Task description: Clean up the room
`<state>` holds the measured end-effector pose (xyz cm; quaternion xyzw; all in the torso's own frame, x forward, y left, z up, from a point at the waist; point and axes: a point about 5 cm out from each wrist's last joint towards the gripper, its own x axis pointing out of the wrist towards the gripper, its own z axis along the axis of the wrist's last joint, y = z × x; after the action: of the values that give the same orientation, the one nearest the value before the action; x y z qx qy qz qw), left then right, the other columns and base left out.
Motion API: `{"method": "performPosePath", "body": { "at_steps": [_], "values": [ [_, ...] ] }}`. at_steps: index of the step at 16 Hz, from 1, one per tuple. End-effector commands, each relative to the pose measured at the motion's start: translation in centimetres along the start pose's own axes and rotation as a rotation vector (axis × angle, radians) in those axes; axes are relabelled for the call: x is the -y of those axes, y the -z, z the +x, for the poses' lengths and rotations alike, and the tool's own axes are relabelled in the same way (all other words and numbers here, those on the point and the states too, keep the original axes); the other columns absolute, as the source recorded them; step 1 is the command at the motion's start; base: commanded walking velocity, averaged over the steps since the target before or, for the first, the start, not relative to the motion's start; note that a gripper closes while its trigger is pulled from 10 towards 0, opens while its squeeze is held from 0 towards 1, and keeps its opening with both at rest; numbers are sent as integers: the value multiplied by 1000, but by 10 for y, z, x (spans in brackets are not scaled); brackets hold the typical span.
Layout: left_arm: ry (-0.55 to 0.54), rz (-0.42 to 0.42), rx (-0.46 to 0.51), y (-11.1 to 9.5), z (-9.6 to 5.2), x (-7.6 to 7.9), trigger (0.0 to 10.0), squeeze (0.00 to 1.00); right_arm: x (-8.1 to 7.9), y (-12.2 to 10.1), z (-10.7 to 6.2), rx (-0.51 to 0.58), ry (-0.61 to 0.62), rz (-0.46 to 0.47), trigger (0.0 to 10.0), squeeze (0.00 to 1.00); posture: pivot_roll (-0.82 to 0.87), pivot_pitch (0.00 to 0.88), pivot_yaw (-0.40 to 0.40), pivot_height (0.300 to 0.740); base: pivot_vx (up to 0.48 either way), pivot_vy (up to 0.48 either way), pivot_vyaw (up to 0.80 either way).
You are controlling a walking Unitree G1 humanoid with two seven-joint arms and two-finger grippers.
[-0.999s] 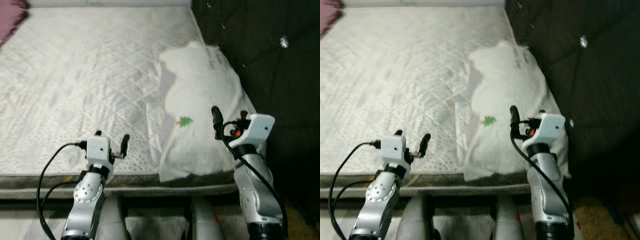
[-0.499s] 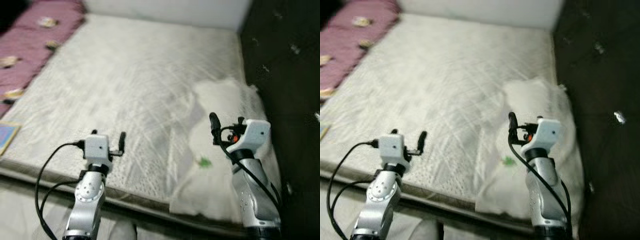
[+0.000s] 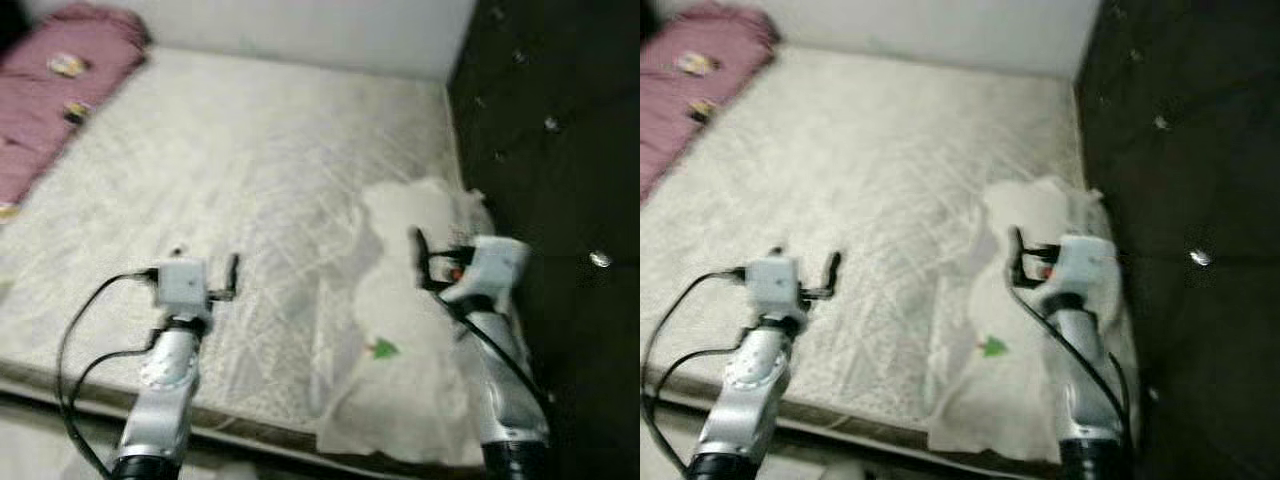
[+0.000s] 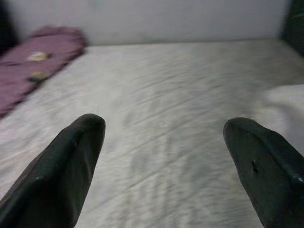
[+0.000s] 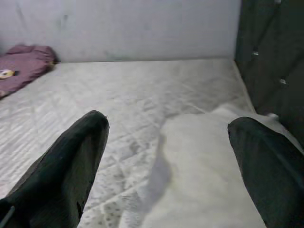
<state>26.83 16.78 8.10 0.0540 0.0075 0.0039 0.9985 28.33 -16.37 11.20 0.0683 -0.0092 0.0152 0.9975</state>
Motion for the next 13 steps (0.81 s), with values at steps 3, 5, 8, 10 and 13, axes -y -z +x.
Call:
{"method": "performPosePath", "body": {
  "at_steps": [3,5,8,10,13],
  "values": [
    [40,-29,-17,1,3,9,10000,0,14,5,-4,-22,47,-13,10000,0,-31,22,8,740,0,0,0],
    [44,-34,-31,5,-3,10,10000,0,19,11,-9,-46,77,-23,10000,0,-35,23,9,740,0,0,0],
    [55,-42,-45,8,-6,13,10000,0,20,18,-16,-69,79,-24,10000,0,-39,28,8,740,0,0,-800],
    [60,-43,-45,8,-5,14,10000,0,20,18,-16,-68,78,-30,10000,0,-39,28,8,740,0,270,-800],
    [66,-41,-45,8,-6,15,10000,0,21,18,-14,-69,78,-36,10000,0,-33,31,6,740,0,307,-185]
  ]
}}
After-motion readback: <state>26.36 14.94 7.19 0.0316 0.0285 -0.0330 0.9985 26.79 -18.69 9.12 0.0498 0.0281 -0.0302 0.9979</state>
